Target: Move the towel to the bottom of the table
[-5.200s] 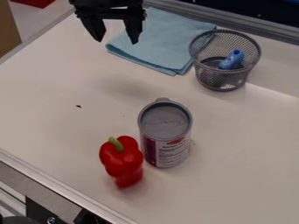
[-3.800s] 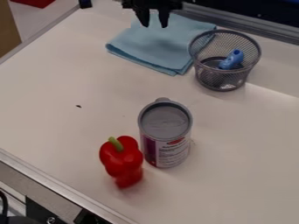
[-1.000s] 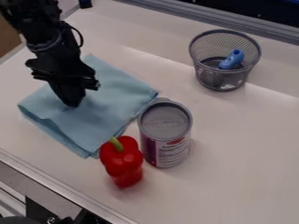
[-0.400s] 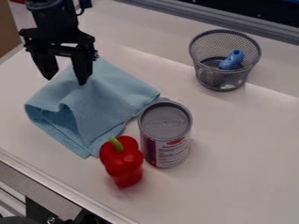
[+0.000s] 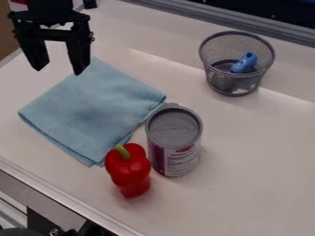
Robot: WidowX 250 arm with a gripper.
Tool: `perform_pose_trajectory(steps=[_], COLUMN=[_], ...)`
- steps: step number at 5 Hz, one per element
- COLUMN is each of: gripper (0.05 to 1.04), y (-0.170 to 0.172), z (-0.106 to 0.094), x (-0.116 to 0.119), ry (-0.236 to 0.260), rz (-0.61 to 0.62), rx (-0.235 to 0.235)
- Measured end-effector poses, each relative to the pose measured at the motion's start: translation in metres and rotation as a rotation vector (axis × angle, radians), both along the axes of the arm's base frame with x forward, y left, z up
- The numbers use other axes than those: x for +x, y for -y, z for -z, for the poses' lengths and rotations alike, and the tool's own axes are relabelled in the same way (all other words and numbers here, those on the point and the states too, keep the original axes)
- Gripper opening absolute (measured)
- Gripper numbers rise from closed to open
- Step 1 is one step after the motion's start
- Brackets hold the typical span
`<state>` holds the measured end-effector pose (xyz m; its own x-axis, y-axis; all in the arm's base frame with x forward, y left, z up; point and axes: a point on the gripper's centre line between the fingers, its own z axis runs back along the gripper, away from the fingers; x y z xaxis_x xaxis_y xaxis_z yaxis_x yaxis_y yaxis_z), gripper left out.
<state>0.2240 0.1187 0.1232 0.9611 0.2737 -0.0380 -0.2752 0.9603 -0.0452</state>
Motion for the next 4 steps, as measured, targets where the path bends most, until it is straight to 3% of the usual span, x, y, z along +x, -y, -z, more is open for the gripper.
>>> perform_pose_trajectory(steps=[1,3,4], gripper=[0.999,0.999,0.999], y=[0.0,0.017,0.039], z=[-0.004,-0.01,-0.014], x=[0.006,0.042,0.057], ry=[0.053,0.285,0.337], rz=[-0.017,0.026,0.078], rx=[-0.001,0.038,0.056])
